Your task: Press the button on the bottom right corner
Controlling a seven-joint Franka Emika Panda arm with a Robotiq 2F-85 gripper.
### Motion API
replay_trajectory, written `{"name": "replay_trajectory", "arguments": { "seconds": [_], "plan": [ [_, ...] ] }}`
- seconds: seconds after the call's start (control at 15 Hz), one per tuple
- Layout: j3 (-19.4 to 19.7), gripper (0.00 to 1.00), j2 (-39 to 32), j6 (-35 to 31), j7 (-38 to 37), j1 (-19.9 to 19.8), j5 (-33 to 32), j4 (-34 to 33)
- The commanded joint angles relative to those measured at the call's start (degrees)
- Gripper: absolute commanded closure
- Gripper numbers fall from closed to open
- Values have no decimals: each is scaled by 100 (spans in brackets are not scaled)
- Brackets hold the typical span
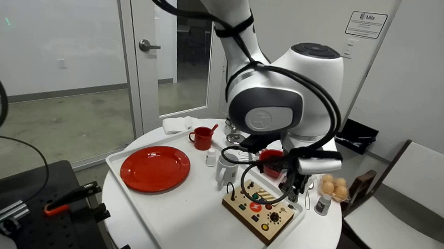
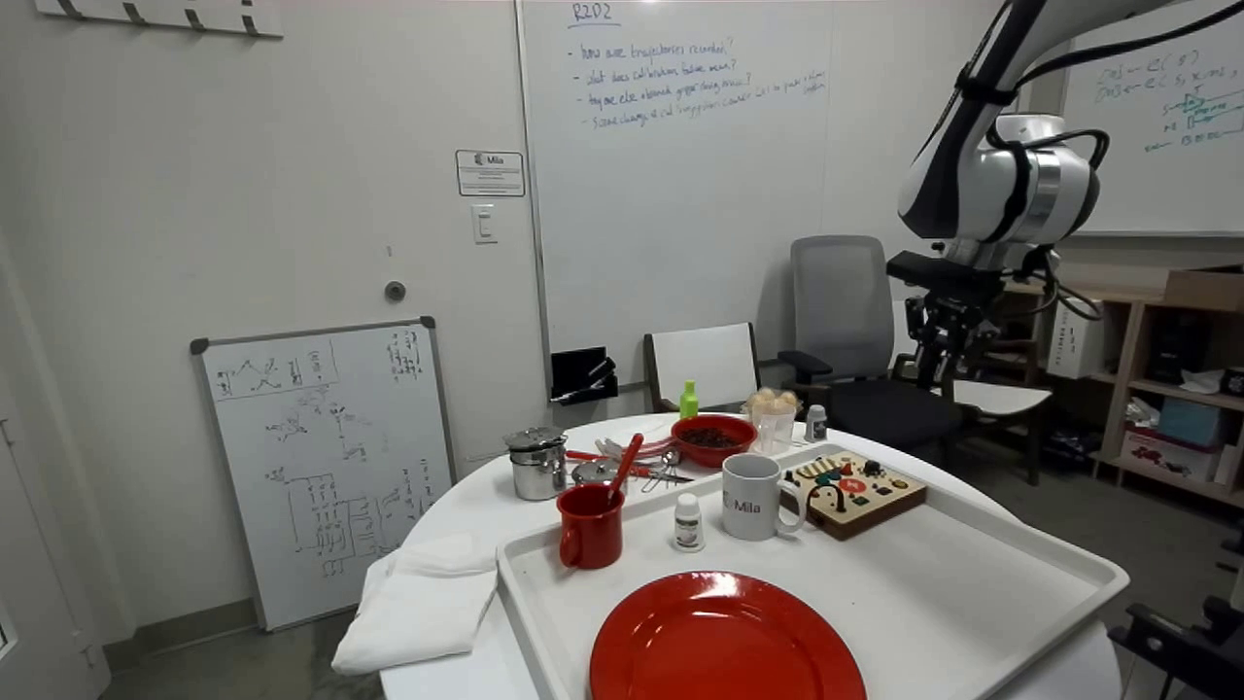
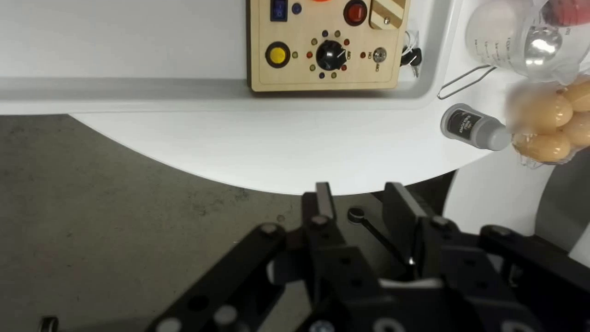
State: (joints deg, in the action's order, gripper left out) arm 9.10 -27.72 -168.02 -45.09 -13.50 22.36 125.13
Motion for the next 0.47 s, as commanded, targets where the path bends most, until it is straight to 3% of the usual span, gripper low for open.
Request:
{"name": "replay_trajectory", "arguments": {
  "seconds": [0.0,0.4],
  "plan": [
    [95,58,-20,29,75,106,113,-12],
    [104,55,-69,26,75,106,113,-12]
  ]
}}
